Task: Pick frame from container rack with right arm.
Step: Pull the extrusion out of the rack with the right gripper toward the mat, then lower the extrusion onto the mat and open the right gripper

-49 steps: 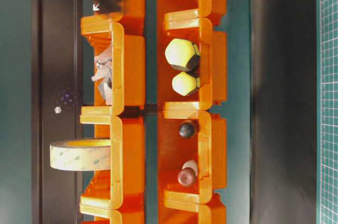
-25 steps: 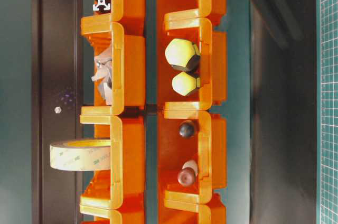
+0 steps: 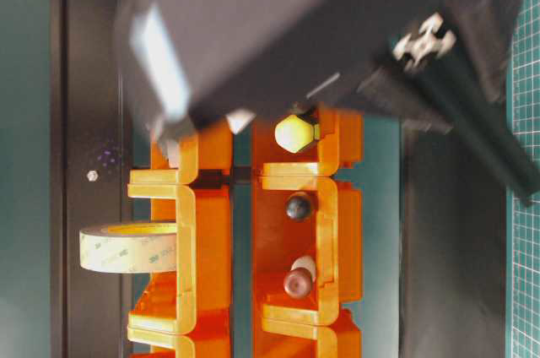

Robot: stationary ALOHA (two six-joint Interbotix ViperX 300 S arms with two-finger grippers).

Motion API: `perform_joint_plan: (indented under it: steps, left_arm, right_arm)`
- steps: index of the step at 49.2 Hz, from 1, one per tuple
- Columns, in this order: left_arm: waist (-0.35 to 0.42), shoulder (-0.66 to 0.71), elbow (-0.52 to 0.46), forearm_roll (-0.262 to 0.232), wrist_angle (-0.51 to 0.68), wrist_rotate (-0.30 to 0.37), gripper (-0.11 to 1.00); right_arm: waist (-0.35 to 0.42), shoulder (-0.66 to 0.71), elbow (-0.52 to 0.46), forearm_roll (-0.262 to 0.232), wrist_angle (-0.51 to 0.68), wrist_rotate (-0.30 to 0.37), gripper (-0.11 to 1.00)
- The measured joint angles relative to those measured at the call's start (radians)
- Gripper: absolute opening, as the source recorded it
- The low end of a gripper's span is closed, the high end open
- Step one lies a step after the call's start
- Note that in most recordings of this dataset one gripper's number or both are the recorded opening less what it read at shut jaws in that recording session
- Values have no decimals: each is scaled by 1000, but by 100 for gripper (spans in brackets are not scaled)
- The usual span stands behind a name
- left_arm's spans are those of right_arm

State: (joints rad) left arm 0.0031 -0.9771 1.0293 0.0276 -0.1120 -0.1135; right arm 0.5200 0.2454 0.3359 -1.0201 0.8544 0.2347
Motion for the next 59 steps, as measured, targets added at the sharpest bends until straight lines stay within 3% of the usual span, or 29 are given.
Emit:
perform_joint_plan:
  steps: [4,15,36,39,44,50,59]
  left_arm:
    - [0,-3,-2,2,12,0,1]
    - [0,-3,0,2,37,0,1]
    - [-2,-11,-2,2,38,0,1]
    - [-2,-11,0,2,37,0,1]
    - [-2,-11,-2,2,38,0,1]
    - [-3,-12,-2,2,38,0,1]
    - [-3,-12,-2,2,38,0,1]
  right_arm:
    - [0,2,0,8,0,-3,24]
    - [2,2,2,92,-15,-5,24]
    - [6,0,25,204,-77,3,26]
    - [5,0,28,219,-87,8,33]
    - [0,5,51,265,-114,14,57]
    - [0,5,67,276,-141,32,77]
    - [-6,5,74,278,-144,87,80]
